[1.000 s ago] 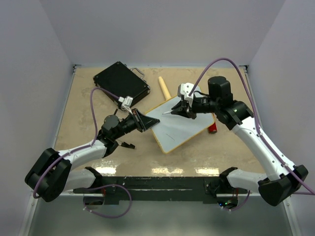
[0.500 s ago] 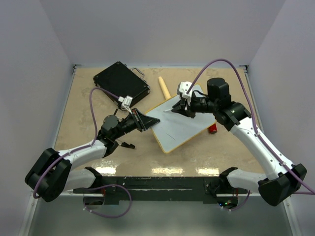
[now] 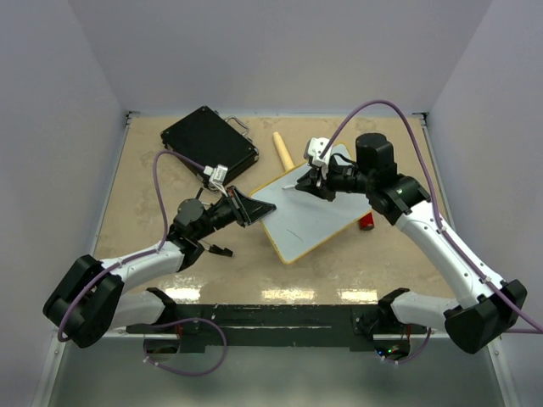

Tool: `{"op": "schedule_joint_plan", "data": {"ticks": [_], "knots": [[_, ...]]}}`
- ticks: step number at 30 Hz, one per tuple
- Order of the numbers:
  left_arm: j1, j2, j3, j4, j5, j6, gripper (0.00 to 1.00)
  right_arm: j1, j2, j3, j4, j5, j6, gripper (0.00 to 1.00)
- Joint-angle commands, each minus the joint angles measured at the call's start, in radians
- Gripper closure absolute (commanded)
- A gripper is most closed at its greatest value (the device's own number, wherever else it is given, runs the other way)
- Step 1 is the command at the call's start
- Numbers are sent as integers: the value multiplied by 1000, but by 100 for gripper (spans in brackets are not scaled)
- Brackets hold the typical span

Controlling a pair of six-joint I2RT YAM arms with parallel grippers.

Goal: Write a sentence on the whiteboard

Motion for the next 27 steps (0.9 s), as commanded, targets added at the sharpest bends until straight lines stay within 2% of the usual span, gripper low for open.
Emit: {"op": "schedule_joint_plan", "data": {"ticks": [1,15,27], "knots": [[-5,-7,60,198,20,-34,100,6,11,0,38,14,17,100],[-5,-2,59,215,27,-40,100,10,29,0,7,-80,-6,100],[-3,-39,57,161,-12,-6,100,22,34,-2,-85,-109,-80,100]]}}
